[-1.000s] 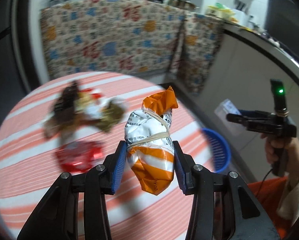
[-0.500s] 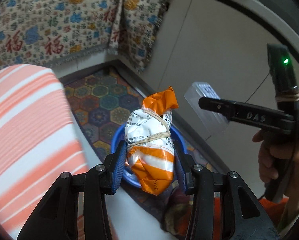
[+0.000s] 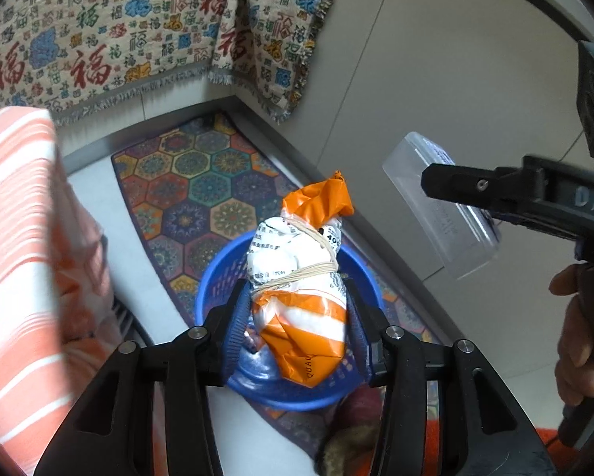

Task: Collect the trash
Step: 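Carry both items over the blue wastebasket and open both tools to drop them, then move both tools back over the table toward the red Coca-Cola can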

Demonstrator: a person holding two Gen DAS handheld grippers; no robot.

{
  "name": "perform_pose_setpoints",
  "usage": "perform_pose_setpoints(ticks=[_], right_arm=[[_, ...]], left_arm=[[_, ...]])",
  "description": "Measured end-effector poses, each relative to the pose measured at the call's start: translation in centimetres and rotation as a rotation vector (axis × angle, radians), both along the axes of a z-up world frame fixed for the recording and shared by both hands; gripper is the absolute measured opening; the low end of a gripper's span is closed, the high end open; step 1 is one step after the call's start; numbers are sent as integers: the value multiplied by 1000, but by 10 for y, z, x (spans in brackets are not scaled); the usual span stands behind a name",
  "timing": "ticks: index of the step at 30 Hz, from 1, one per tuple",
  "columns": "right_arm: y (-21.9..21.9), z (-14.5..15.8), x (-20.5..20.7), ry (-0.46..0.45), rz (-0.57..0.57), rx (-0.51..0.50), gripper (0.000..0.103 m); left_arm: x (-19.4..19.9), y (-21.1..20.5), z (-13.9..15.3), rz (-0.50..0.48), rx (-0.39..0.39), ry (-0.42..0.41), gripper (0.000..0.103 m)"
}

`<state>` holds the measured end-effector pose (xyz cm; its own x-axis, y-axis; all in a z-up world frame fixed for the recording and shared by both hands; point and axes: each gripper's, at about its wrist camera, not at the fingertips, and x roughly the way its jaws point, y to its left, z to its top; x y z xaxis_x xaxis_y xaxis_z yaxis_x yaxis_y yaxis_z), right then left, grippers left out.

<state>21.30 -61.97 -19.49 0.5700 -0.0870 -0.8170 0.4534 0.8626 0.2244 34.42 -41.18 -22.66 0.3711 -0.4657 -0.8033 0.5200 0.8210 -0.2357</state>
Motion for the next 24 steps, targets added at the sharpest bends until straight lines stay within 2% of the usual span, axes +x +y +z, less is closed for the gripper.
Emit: perform_pose_setpoints(ticks=[1,3,4,9,13,17,19,21,24], right_arm=[[-3,-3,2,1,-7,13,68],[-8,-7,3,-4,-14,38,72],[-10,-7,2,-7,-22,38,73],[-10,6,0,-53,-26,1,73],[1,31,-1,-117,-15,-98,73],[25,56,-1,-186,19,-196,73],[38,64,2,-204,45,-231,77],[58,71,5,-221,84,-276,78],[89,76,11,-229,151,-310,78]], left_arm=[[0,-2,-4,-5,2,4,64],[4,-7,-12,-2,6,-2,79],[4,-9,-14,-1,7,-9,84],[4,-2,-2,1,-16,-24,84],[-8,25,32,18,-56,-86,89],[-26,71,71,51,-86,-143,96],[-34,98,82,68,-79,-158,99],[-43,127,86,99,-56,-165,99],[-54,178,77,164,9,-142,99]])
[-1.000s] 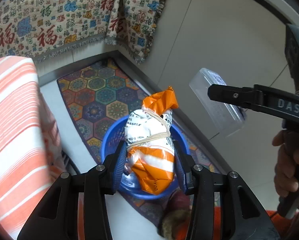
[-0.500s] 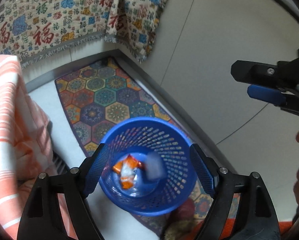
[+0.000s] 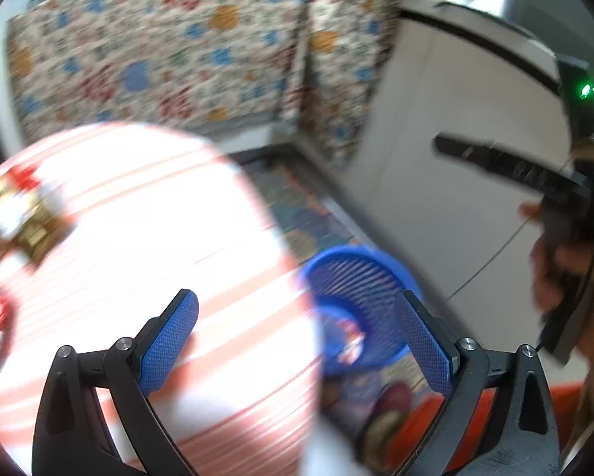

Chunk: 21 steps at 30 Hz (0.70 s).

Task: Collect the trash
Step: 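Move both tools back over the table toward the red Coca-Cola can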

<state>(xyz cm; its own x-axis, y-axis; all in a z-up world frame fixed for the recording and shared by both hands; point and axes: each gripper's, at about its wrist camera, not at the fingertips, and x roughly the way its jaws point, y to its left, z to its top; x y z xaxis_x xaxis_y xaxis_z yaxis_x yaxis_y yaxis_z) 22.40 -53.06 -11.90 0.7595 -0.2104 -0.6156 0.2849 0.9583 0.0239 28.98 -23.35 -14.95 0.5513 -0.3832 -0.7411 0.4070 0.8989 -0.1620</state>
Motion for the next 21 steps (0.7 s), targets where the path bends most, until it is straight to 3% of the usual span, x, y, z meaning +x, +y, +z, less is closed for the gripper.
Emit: perform_pose_setpoints(ticks=[5,9,15,21], right_arm=[[71,0,13,12,146,-36,78],[144,-17,24,62,309,-37,78],[230,-61,40,184,479,-38,78],[262,-89,56,270,522,-82,78]], left_arm=[[-18,75,-26,134,100,61,99],[-28,119,-36,204,131,82,99],[-30,164,-42,259,195,67,99],[-26,209,-45,249,207,70,103]])
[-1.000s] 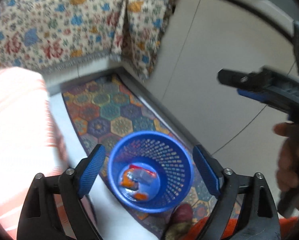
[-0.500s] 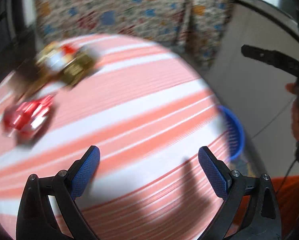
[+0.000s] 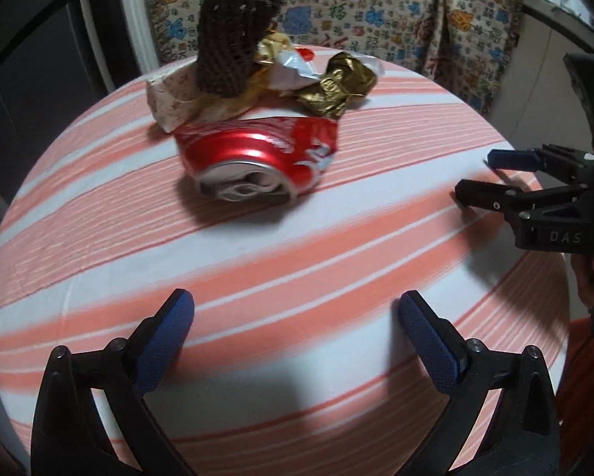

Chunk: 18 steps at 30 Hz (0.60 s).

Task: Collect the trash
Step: 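Move both tools back over the table toward the red Coca-Cola can, then grasp the crushed red Coca-Cola can with the left tool while the right tool grasps the gold foil wrapper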

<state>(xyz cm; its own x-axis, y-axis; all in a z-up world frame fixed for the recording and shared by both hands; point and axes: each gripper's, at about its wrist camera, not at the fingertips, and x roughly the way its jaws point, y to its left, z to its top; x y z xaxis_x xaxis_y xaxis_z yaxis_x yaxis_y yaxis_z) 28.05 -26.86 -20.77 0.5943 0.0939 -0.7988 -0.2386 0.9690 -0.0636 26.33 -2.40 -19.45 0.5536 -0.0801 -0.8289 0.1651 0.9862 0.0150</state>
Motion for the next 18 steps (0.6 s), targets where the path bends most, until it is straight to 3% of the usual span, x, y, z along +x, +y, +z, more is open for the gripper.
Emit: perform_pose_setpoints(ticks=[9,18], right_arm=[[10,-4,9,-20,6,18,81],[11,-4,13,-32,6,17,81]], left_arm=[[16,37,1,-196,-7,-4,103],[33,45,1,-211,-12,-6,103]])
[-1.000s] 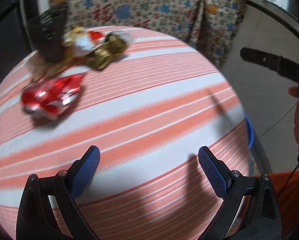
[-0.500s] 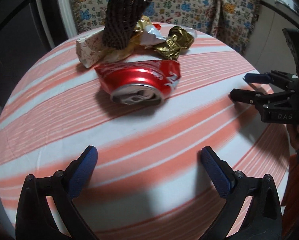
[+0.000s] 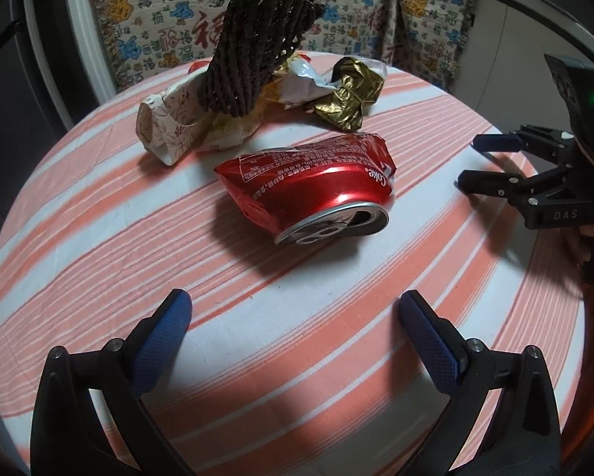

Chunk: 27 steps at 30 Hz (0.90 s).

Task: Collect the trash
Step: 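Grasp the crushed red Coca-Cola can with the left tool while the right tool grasps the gold foil wrapper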

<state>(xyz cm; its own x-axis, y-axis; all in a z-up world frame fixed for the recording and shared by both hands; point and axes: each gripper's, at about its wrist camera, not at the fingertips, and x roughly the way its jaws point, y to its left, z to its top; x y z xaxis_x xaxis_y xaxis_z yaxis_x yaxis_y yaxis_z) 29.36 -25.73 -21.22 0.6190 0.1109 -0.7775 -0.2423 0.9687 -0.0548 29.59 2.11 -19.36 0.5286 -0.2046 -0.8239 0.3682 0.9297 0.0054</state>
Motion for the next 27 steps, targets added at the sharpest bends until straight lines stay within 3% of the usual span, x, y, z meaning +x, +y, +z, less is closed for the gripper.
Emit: perform_pose_setpoints(ticks=[3,10,14,15,18,27], right_arm=[[0,0,2,-1,1,1,81],[2,0,6,-3,6,0,81],[4,-1,7,-3,7,0,81],[4,-1,7,-3,7,0,81],[4,-1,7,-4,7,-1,81],[5,-2,16,12,10,5,81]], left_arm=[[3,0,3,31,-9,-8,102],[17,0,26,48,-215,-14,102],[33,-9,26,82,-250,3,102],[37,-10,24,91,-258,13,100],[43,-9,22,109,-288,50,66],[32,14,26,202,-338,30,65]])
